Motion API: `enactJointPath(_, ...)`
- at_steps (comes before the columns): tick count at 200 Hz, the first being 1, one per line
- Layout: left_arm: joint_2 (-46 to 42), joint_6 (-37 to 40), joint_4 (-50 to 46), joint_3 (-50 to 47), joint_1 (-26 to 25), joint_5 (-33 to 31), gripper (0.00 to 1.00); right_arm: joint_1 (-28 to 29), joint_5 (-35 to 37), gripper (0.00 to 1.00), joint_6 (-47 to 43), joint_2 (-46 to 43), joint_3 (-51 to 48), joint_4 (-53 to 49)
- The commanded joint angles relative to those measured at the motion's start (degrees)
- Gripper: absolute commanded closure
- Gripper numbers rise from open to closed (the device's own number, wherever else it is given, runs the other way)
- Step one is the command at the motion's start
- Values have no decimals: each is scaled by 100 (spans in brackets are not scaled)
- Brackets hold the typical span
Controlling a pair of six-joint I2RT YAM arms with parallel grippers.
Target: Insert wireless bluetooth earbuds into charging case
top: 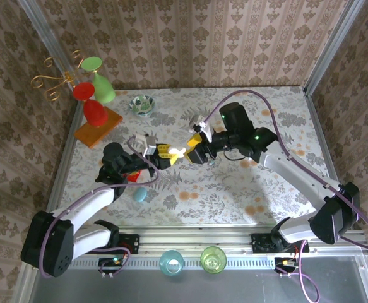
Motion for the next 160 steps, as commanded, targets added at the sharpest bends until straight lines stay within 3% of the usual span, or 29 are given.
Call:
enactJointPath(1,67,-239,345,242,-29,335,97,36,-563,48,-330,183,53,251)
enactJointPath(39,160,-349,512,288,-34,341,97,41,-715,53,-502,384,105,61)
enactJointPath(63,195,-342,540,288,-32,341,97,43,-753,68,-506,429,114,70)
enactJointPath(104,230,-300,540,243,-28,296,94,34,-738,80,-526,428,80,99)
enactJointPath(121,217,-248,519,219,-33,209,79,23,-689,81,-455,415,29,182)
enactJointPath(148,138,-95,444,144,-32,-102,37,-74,-569,81,-159,403,-173,536)
enactJointPath(160,40,11,443,58,-30,-366,25,-151,-477,81,82,427,-273,760)
